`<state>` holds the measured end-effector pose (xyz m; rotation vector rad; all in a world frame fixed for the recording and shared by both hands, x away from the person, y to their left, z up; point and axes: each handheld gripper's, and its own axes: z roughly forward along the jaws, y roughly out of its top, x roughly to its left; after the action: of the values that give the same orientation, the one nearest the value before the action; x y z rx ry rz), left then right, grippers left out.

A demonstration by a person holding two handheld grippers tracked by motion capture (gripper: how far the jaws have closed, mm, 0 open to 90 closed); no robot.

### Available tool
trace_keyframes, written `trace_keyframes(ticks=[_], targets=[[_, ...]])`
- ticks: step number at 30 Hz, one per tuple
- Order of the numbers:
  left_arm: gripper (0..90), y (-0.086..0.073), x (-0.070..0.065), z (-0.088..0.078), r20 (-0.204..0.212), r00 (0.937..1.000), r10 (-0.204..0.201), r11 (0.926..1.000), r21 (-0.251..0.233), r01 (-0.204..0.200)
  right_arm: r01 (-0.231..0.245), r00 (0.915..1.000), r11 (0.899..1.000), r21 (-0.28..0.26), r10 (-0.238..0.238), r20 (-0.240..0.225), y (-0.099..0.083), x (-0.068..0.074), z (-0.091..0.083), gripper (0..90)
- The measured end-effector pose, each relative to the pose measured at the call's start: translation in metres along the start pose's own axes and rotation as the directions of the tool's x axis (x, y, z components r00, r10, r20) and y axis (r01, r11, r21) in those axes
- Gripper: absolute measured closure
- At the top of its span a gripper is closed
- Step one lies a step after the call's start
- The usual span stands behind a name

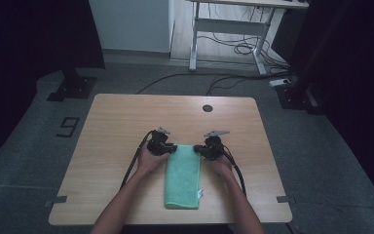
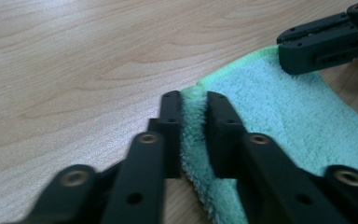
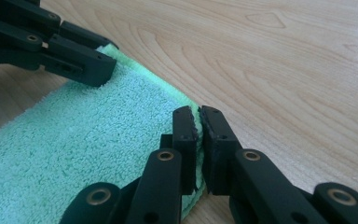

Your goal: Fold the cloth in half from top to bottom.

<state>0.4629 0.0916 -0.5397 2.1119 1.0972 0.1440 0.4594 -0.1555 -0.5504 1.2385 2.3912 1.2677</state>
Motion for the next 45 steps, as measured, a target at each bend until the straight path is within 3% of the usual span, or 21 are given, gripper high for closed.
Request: trace_keyframes(ticks=[4,12,20,23,32,45], targets=[[86.6,0.001,-0.001,-0.003,-0.012,0.9996,0.027,0.9993,-0.026,-0.027,0.01,0.9999,1.0,-0.018,-0.01,0.004,0.003,0.0,-0.001,84.8],[87.5,0.018,0.0,-0.022,-0.018,0.9989,0.044,0.9943,-0.097,-0.045,0.018,0.9997,0.997,-0.07,-0.016,0.019,0.019,-0.001,-0.008,84.9],[87.3,0.038,-0.003,-0.048,-0.016,0.9978,0.064,0.9847,-0.161,-0.066,0.056,0.9983,0.982,-0.178,-0.052,0.029,0.042,0.008,-0.033,84.9],[87.3,0.041,-0.006,-0.053,-0.014,0.9972,0.073,0.9823,-0.172,-0.074,0.066,0.9976,0.98,-0.187,-0.061,0.031,0.049,0.01,-0.04,84.9],[87.0,0.031,-0.011,-0.057,-0.005,0.9961,0.088,0.9825,-0.164,-0.088,0.064,0.9979,0.979,-0.193,-0.063,0.015,0.044,0.015,-0.046,84.8],[86.6,0.01,-0.025,-0.071,0.011,0.992,0.126,0.9763,-0.179,-0.122,0.105,0.9931,0.971,-0.213,-0.113,-0.028,0.026,0.034,-0.064,84.9]])
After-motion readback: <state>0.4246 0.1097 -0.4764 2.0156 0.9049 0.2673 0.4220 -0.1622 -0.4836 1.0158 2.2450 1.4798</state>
